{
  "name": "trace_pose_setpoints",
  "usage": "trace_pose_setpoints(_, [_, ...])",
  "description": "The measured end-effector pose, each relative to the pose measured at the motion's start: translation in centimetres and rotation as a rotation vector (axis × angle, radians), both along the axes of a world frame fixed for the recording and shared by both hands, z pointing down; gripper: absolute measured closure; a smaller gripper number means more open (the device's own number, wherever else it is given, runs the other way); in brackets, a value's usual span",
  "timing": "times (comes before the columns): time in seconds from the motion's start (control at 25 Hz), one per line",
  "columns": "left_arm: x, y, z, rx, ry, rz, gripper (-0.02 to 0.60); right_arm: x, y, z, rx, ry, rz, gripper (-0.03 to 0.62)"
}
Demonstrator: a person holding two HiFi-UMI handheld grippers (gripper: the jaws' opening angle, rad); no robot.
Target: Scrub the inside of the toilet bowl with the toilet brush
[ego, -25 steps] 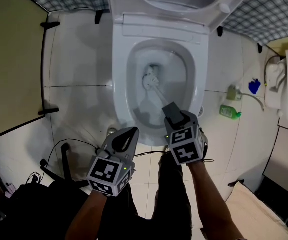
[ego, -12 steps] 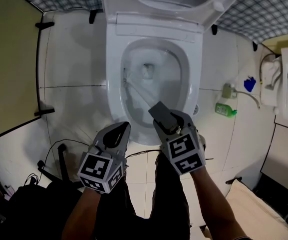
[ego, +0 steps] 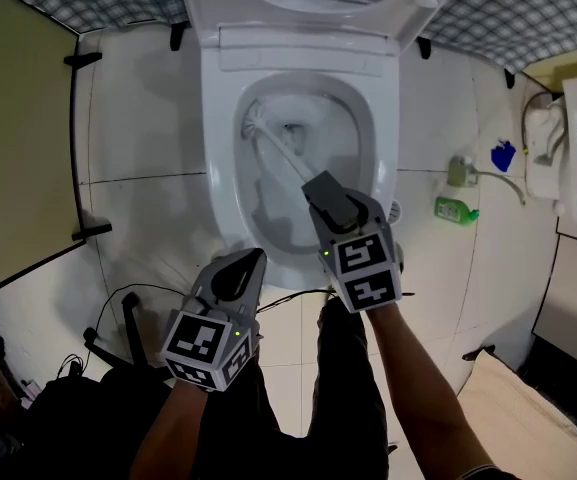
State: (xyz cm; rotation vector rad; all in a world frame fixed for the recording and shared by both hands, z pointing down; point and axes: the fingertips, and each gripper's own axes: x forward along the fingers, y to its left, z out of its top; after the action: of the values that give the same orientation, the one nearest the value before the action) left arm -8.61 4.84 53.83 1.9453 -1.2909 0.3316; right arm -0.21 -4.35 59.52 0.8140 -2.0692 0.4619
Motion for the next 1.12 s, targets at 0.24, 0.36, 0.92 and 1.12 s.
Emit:
trace_pose_setpoints(0.24, [-0.5,0.1,0.2,-0.007,-0.014,0.002,0.574,2.2,-1.9,-0.5,0.034,0.013,0.081,0.418])
trace_pose_setpoints(0.36, [-0.6,0.2,0.2,-0.009,-0.015,0.001,0.574,4.4,-3.0,-0.9,0.051,0.034,0.135,0.418])
trace_pose_setpoints(0.92, [-1.6,0.3,-0.1,-0.008,0.003,-0.026,0.574,8.9,-2.3,-1.3,0.019,0.138,0.230,0.416])
trace_pose_setpoints(1.12, [-2.2,0.9,0.3,-0.017,-0.001,-0.035,0.574,4.1,-2.1,-0.6,-0.021,0.067,0.100,0.416])
